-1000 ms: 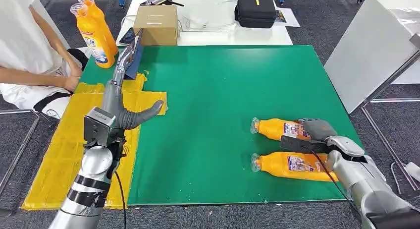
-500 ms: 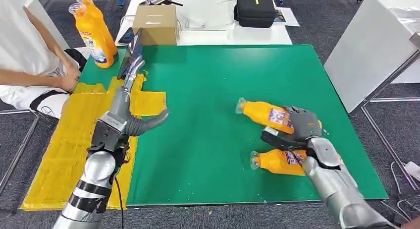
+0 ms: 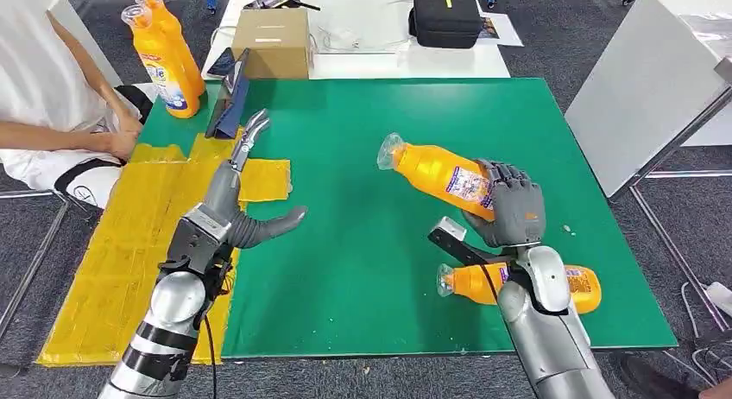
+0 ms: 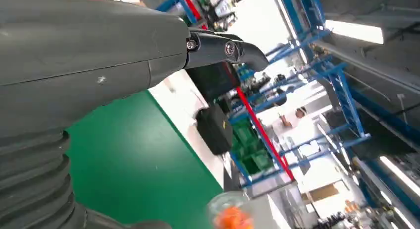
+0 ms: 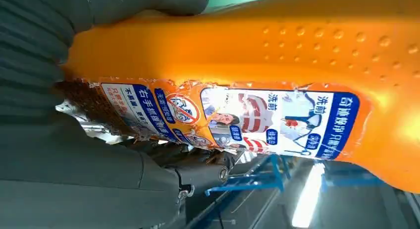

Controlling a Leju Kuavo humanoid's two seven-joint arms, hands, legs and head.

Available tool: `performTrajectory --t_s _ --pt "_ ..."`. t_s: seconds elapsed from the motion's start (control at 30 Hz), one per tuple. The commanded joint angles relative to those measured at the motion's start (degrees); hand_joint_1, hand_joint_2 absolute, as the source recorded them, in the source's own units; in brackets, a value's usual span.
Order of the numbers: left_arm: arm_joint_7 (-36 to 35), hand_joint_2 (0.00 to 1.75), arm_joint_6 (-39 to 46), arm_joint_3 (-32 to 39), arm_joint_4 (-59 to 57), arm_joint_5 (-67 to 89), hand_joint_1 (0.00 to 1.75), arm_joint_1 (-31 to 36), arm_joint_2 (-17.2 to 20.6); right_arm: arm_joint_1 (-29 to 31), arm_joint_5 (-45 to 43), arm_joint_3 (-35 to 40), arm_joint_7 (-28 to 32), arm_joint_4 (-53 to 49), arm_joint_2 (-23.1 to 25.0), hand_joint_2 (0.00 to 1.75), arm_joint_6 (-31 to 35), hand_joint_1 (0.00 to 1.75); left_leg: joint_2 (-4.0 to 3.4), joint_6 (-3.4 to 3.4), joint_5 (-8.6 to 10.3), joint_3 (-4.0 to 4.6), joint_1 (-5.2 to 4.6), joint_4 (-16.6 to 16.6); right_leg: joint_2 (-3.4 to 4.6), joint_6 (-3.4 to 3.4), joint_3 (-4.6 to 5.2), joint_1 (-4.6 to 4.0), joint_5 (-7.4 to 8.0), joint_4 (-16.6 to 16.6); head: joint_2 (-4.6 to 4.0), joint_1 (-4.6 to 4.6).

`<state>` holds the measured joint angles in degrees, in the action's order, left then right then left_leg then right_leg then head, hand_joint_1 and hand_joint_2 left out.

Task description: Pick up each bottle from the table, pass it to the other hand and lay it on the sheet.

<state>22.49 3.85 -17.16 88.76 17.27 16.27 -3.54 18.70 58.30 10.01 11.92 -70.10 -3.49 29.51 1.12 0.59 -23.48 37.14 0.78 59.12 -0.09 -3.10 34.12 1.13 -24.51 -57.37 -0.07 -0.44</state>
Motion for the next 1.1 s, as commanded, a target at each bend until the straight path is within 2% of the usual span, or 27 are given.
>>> performTrajectory --t_s 0.03,0.33,0.5,0.57,0.73,0.93,1.1 --pt "-0.24 1.75 -0.5 -1.86 -1.72 -0.3 0.0 1.02 1.06 -2.64 -2.92 -0.97 1.62 -7.4 3.75 1.75 -0.97 1.75 -0.15 -0.01 -0.11 -0.24 0.01 -0.05 0.07 0.15 -0.2 -0.04 -0.09 0.04 0.0 -0.02" --pt "-0.24 1.75 -0.49 -1.84 -1.65 -0.3 0.0 1.02 1.09 -2.59 -2.92 -1.16 1.62 -7.47 3.48 1.75 -0.96 1.75 -0.09 0.02 -0.04 -0.1 -0.01 -0.03 0.03 0.08 -0.07 0.0 -0.03 0.03 0.0 -0.02" --pt "-0.13 1.75 -3.5 -2.3 -1.09 -2.95 0.0 1.13 1.74 -5.2 -11.65 0.56 6.41 -10.77 6.76 1.75 -3.47 1.75 -0.11 -0.01 -0.05 -0.12 0.01 -0.04 0.03 0.12 -0.08 -0.02 -0.04 0.03 0.0 0.0" --pt "-0.08 1.75 -3.74 -2.55 -0.93 -3.05 0.0 1.14 1.69 -5.82 -13.07 1.23 7.15 -11.03 7.91 1.75 -3.43 1.75 -0.16 -0.02 -0.09 -0.17 0.01 -0.04 0.09 0.14 -0.12 -0.03 -0.06 0.03 0.0 0.0" --pt "-0.28 1.75 -6.79 -4.54 -1.55 -6.17 0.0 1.51 1.98 -5.87 -23.14 1.84 10.92 -9.18 9.61 1.75 -7.86 1.75 -0.16 -0.01 -0.1 -0.22 0.01 -0.05 0.06 0.14 -0.16 -0.08 -0.07 0.05 0.0 -0.02" --pt "-0.39 1.75 -8.94 -7.2 -1.08 -8.5 0.0 0.56 1.85 -6.44 -23.77 3.16 12.78 -8.2 11.74 1.75 -6.76 1.75 -0.2 0.01 -0.08 -0.2 0.02 -0.07 0.09 0.12 -0.14 -0.06 -0.04 0.07 0.0 -0.02" --pt "-0.29 1.75 -9.85 -9.33 -1.93 -10.22 0.0 1.8 1.47 -4.48 -24.85 4.72 13.23 -4.65 13.15 1.75 -7.14 1.75 -0.2 0.0 -0.07 -0.2 0.03 -0.06 0.09 0.13 -0.15 -0.05 -0.04 0.06 0.0 -0.02"
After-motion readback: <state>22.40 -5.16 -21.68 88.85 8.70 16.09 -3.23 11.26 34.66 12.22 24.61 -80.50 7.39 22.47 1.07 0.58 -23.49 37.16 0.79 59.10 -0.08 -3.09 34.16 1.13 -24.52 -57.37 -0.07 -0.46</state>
